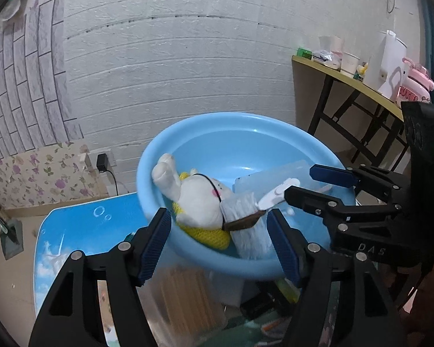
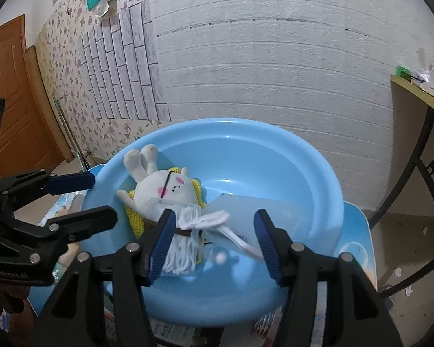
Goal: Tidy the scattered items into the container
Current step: 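Lower both items into the basin and open both tools, then withdraw both tools from the basin back over the table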
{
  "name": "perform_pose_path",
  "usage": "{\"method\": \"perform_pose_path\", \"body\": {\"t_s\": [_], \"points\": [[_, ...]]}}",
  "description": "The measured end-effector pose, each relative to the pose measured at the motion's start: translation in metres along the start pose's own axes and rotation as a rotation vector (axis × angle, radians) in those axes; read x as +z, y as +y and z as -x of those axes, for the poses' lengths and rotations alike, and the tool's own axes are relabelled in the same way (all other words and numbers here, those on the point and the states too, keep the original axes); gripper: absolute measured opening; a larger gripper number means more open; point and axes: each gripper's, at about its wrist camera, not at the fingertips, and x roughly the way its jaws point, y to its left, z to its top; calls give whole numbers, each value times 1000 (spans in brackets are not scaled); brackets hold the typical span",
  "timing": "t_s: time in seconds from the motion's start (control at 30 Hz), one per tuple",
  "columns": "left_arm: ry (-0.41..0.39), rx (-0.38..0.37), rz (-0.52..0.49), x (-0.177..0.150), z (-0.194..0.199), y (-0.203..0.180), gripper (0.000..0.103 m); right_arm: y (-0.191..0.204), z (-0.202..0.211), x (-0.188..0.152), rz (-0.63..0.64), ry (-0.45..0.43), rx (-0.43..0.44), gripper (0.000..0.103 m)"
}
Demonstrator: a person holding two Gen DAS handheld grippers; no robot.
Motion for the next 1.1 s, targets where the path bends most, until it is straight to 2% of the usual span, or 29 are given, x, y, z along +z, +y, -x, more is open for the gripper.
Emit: {"method": "perform_pose_path", "body": {"t_s": [0.57,1.1], "points": [[-38,82,53,-42,63,20,74,4,56,-30,-40,-32,-40,56],[-15,140,118,-96,85,40,82,1,62,-87,-113,87,-55,56]]}}
